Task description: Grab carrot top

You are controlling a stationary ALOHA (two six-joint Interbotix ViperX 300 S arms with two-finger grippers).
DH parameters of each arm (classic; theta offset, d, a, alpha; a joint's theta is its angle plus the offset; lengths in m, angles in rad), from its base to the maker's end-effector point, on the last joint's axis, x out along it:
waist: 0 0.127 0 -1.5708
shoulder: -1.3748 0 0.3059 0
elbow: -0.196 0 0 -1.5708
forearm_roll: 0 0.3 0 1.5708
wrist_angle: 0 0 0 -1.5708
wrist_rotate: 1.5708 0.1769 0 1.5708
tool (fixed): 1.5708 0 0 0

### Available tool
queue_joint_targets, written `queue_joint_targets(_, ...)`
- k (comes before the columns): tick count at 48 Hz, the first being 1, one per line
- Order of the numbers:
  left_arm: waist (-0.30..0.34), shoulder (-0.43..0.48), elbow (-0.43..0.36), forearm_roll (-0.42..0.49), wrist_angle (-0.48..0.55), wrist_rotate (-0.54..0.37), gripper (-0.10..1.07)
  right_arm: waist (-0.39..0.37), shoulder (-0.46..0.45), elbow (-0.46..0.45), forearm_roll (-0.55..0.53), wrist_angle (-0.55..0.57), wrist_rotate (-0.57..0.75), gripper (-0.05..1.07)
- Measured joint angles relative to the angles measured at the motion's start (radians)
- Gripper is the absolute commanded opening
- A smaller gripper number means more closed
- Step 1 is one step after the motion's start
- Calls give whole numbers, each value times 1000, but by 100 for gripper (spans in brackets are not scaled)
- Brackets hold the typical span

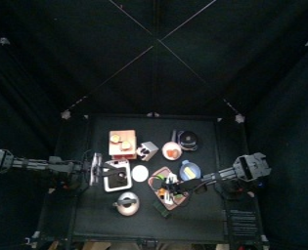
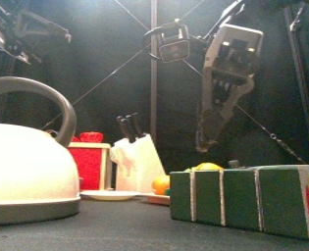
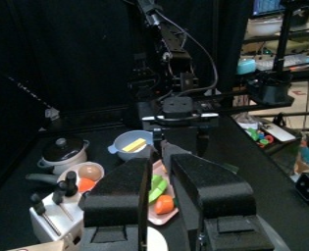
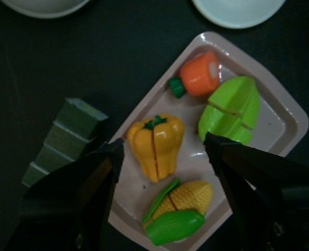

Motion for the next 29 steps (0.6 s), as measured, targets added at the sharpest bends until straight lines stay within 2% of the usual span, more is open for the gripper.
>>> queue_joint_targets(14, 2, 0, 0, 0, 0, 0, 60, -52, 17, -8, -72, -81, 339, 96)
queue_joint_targets(29, 8, 0, 0, 0, 0, 0, 60, -55, 80, -34, -239, -87, 719, 95)
